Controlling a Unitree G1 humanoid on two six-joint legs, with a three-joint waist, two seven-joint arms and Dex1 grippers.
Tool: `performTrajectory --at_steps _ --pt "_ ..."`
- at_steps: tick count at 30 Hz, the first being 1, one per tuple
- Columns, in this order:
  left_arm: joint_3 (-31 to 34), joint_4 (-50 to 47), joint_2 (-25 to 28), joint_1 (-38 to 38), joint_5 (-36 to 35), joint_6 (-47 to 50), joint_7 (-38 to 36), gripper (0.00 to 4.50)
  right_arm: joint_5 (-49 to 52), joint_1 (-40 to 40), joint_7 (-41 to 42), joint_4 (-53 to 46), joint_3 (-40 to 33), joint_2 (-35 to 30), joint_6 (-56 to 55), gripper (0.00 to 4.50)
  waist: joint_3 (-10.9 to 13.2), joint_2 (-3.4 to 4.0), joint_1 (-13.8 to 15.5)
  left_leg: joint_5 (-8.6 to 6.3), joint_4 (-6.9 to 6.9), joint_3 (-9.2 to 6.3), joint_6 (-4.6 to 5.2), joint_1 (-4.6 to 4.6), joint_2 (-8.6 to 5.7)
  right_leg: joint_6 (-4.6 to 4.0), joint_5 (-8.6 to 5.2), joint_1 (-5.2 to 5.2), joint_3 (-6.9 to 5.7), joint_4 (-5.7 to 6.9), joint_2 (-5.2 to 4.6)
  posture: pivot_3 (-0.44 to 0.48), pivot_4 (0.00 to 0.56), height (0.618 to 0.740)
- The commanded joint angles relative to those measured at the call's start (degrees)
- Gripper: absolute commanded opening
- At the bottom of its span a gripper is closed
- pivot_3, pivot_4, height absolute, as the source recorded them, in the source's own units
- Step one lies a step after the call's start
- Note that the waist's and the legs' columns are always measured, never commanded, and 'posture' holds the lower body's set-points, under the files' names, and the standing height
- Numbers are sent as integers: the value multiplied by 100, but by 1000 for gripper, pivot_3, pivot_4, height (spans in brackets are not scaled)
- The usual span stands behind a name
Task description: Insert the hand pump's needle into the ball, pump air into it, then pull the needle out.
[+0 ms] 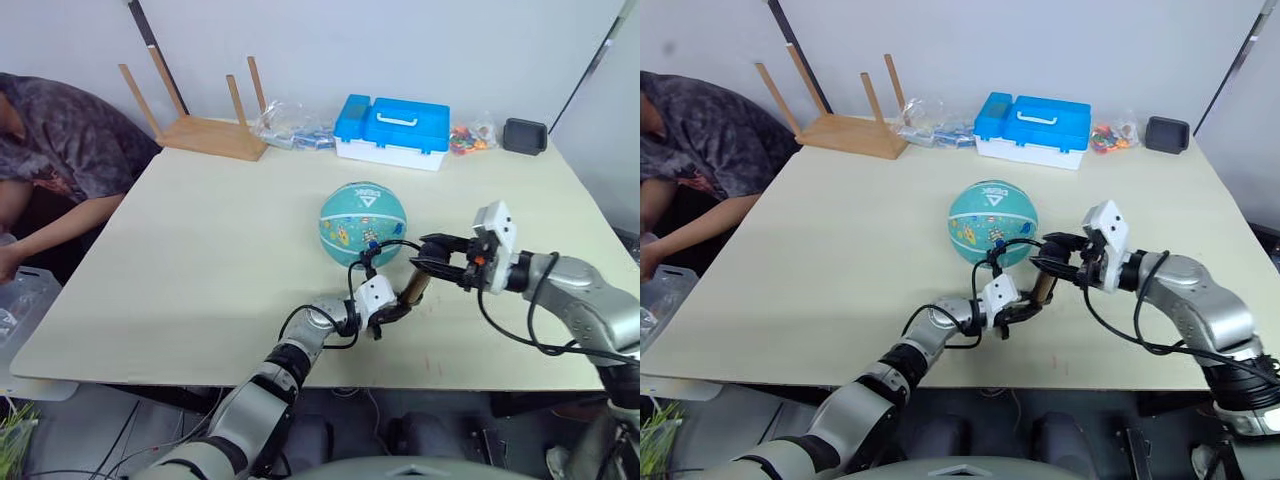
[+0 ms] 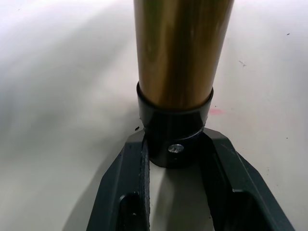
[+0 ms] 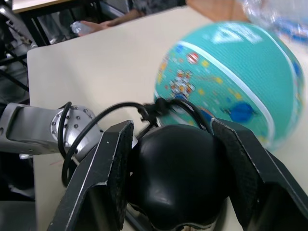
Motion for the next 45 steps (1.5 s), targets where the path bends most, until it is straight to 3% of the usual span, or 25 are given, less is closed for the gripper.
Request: performTrajectory --at_steps 1,5,9,15,19,24,29,34,40,45 --pt "-176 759 277 444 391 558 -74 954 811 -501 -264 -520 -968 -463 909 2073 35 43 27 5 1 0 8 -18 -9 2 1 -9 -6 0 6 0 150 740" --pt "-180 809 246 412 394 565 -74 954 1785 -1324 -615 -682 -1668 -918 1755 2073 64 85 117 20 25 17 32 -117 -43 17 11 -91 -13 5 9 0 150 740" --pt "-203 882 214 414 412 525 -48 954 2570 -2085 -848 -516 -2128 -1350 2350 2073 95 79 132 20 38 8 32 -138 -41 16 11 -100 -24 5 16 0 150 740" --pt "-238 943 166 509 451 448 64 954 3007 -2280 -1003 -536 -2309 -1657 2656 2073 99 77 127 19 53 -1 32 -159 -39 17 11 -107 -39 5 15 0 150 740" --pt "-263 989 155 569 475 402 126 954 2482 -1818 -996 -735 -1883 -1524 2423 2073 89 76 126 20 55 0 33 -159 -39 18 12 -105 -38 5 14 0 150 740" --pt "-245 1009 193 563 467 371 96 954 1288 -928 -870 -760 -825 -1132 1706 2073 16 44 90 19 53 2 32 -151 -36 19 11 -80 -39 5 16 0 150 740" --pt "-209 1092 241 501 447 335 104 954 305 -113 -757 -369 290 -467 868 2073 -61 -53 -27 -7 12 14 -9 -17 5 -23 -23 22 -53 -3 -15 0 150 740" --pt "-182 1068 276 517 430 336 88 954 -782 403 -573 620 1146 132 43 2073 -88 -26 -58 -30 10 4 -46 32 73 -32 -32 69 -102 -40 -56 0 150 740" --pt "-150 991 311 502 408 378 47 954 -1301 558 -462 1377 1302 544 -368 2073 -108 -2 -28 -30 -7 -4 -46 47 72 -31 -32 77 -133 -34 -53 0 150 740" --pt "-137 965 312 475 404 409 27 954 -1167 452 -401 1057 920 513 -340 2073 -108 -1 -34 -31 -8 0 -47 52 77 -32 -32 77 -154 -32 -54 0 150 740"
